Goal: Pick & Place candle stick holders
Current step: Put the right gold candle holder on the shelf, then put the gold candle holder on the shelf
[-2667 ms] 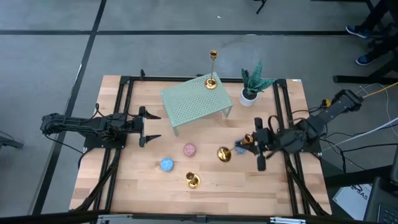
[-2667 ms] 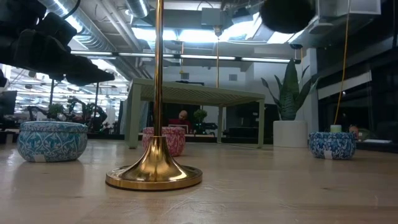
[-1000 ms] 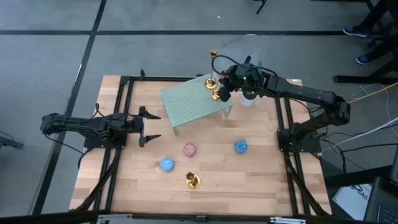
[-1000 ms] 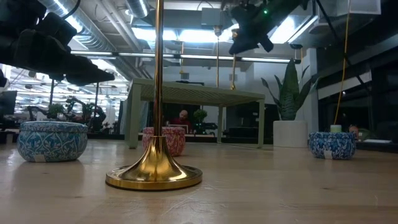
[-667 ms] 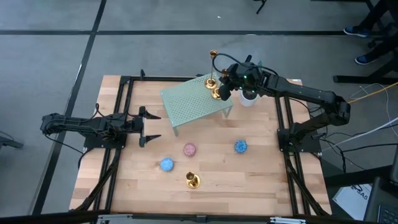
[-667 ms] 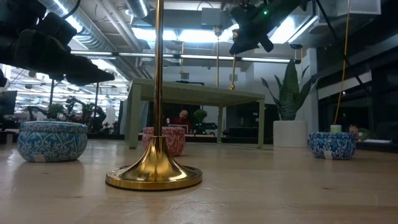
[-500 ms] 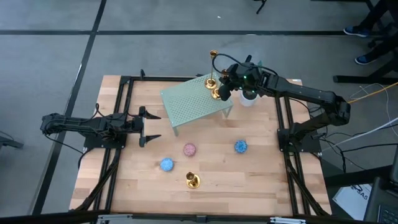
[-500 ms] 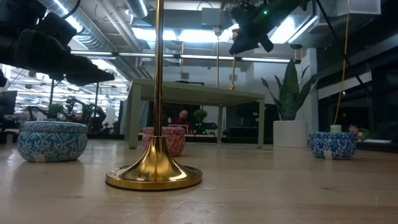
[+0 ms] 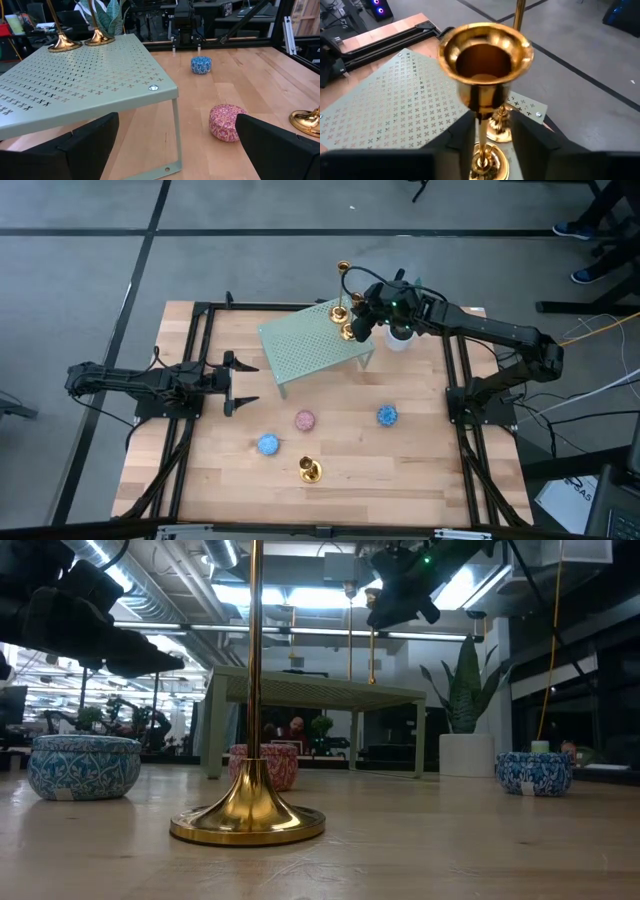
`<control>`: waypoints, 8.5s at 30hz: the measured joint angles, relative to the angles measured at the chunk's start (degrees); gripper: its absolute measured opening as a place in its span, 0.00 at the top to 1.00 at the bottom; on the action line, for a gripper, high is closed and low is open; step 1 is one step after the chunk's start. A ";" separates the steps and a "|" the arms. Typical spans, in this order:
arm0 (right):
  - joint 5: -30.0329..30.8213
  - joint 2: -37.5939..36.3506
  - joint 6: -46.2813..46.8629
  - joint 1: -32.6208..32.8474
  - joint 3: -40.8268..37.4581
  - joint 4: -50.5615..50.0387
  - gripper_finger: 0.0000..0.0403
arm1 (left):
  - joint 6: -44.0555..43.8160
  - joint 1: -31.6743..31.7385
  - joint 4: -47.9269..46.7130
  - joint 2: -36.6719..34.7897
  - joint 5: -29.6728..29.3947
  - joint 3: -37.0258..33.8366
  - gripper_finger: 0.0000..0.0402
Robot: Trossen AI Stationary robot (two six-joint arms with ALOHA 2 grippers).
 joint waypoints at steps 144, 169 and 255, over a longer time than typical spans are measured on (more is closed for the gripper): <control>-17.09 24.68 -6.85 47.36 -0.02 31.91 0.96 | -0.01 -0.02 0.00 -0.02 0.00 -0.01 0.00; -16.86 2.93 -7.56 47.32 -0.09 28.56 0.96 | -0.01 -0.02 -0.02 0.00 0.00 0.01 0.00; 8.58 5.60 -2.91 8.57 0.00 22.99 0.77 | -0.01 -0.01 -0.02 -0.02 0.00 -0.01 0.00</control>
